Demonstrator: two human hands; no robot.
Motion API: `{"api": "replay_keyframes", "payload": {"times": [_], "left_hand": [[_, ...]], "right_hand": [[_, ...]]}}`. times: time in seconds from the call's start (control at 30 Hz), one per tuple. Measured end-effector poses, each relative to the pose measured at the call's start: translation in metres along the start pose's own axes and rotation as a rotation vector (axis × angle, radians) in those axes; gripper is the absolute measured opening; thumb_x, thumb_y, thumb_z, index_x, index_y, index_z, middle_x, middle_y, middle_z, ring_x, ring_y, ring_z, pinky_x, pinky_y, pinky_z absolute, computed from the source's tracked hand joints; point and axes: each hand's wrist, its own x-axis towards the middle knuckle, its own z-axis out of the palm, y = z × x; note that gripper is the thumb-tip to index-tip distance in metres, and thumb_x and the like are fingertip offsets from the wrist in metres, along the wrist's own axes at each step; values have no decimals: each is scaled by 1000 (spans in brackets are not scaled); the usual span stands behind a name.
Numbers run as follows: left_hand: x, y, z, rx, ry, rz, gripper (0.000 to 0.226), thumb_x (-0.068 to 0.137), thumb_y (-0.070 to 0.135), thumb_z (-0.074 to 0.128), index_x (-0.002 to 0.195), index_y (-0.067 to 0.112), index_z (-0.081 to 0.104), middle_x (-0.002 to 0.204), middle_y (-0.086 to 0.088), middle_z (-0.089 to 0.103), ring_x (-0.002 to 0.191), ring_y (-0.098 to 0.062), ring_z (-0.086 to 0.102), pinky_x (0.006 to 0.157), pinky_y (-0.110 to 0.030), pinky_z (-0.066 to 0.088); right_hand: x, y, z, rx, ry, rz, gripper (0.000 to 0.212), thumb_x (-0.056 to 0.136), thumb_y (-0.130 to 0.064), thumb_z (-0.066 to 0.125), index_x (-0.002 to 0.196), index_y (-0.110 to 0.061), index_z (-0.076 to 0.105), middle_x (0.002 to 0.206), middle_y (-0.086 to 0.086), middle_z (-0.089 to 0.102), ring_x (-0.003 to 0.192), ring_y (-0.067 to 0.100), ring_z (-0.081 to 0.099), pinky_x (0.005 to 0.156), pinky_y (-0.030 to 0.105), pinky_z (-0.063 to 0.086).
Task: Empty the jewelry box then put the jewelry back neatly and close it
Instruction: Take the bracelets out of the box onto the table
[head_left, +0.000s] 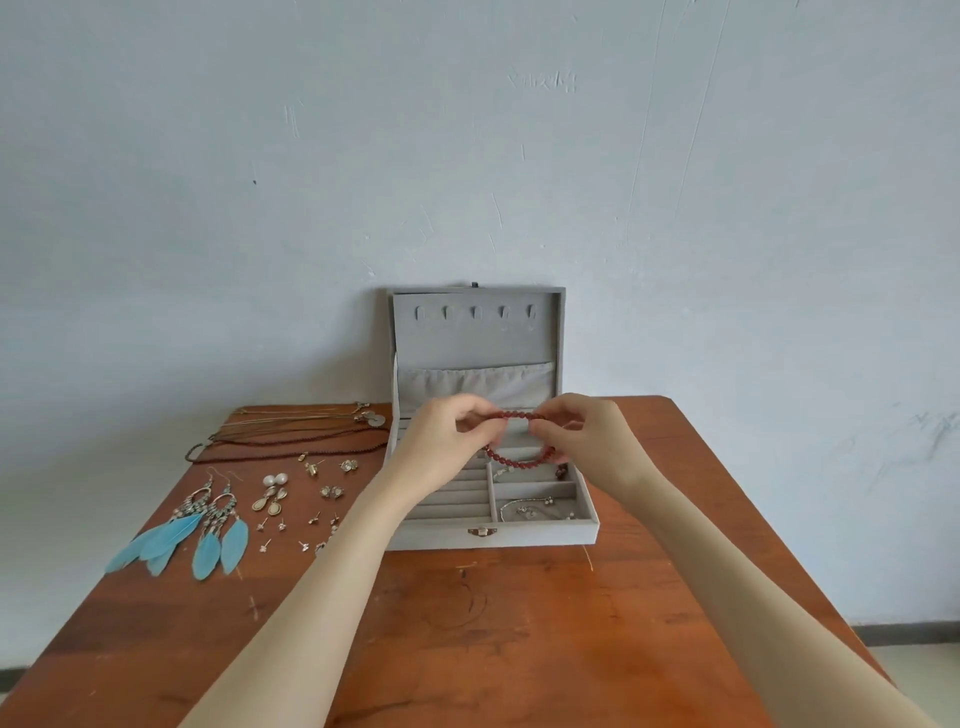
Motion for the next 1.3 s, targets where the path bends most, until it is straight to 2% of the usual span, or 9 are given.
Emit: {"api": "replay_keyframes", "payload": {"times": [0.17,0.27,0.4,0.5,0.6,0.8,0.93,1.1,1.3], "left_hand": [[-56,-2,-8,-51,2,-133,5,87,19,61,91,17,64,74,4,68,44,2,51,54,-13,45],[-89,-14,-4,12,-2,-195,4,86,24,62,88,22,63,73,5,70,53,2,57,61,-17,45],[-117,-29,3,131,46,-216,3,84,26,63,83,24,66,72,6,69,67,-2,61,61,-5,40],[-123,-33,7,215,104,-197,4,83,25,65,82,22,68,71,8,66,67,-1,58,59,-3,38],[-121,-37,10,265,140,-164,5,82,25,66,81,21,69,68,12,60,63,1,52,58,-5,37],[-113,-43,16,337,196,-86,6,82,23,66,78,19,69,66,14,56,68,-4,51,63,-16,35],[-111,-42,18,392,234,-50,7,84,23,65,78,19,67,59,11,56,62,-5,53,62,-19,41],[-112,-46,16,463,261,30,7,82,25,67,78,20,66,64,12,56,70,-12,54,71,-29,45],[-96,-38,11,471,239,248,8,86,18,61,93,17,64,83,7,59,81,-11,55,77,-26,46]], "right_hand": [[-50,1,18,145,-46,104,7,83,-7,64,90,-6,65,69,4,64,52,7,57,53,19,51],[-76,8,32,131,-84,142,5,82,-6,64,87,-5,63,68,4,62,46,7,57,48,16,45],[-98,17,48,-88,-101,73,12,83,-11,63,75,-19,61,70,3,66,52,3,57,55,10,43],[-99,21,53,-282,-71,7,13,83,-17,62,73,-25,60,71,-8,63,69,8,55,67,16,43],[-98,26,57,-340,-43,-22,11,83,-18,62,75,-25,61,67,-16,56,71,8,54,70,19,42],[-95,34,62,-489,72,-160,10,87,-17,58,87,-11,66,84,-3,56,77,14,52,68,25,43],[-95,38,70,-613,161,-287,9,83,-14,64,79,-6,66,82,7,61,75,27,59,55,32,43],[-93,42,68,-669,248,-365,14,73,-17,75,68,-13,62,66,0,60,57,22,60,40,28,43],[-73,34,44,-650,308,-438,10,81,-18,59,77,-12,65,70,0,62,63,22,58,57,36,48]]}}
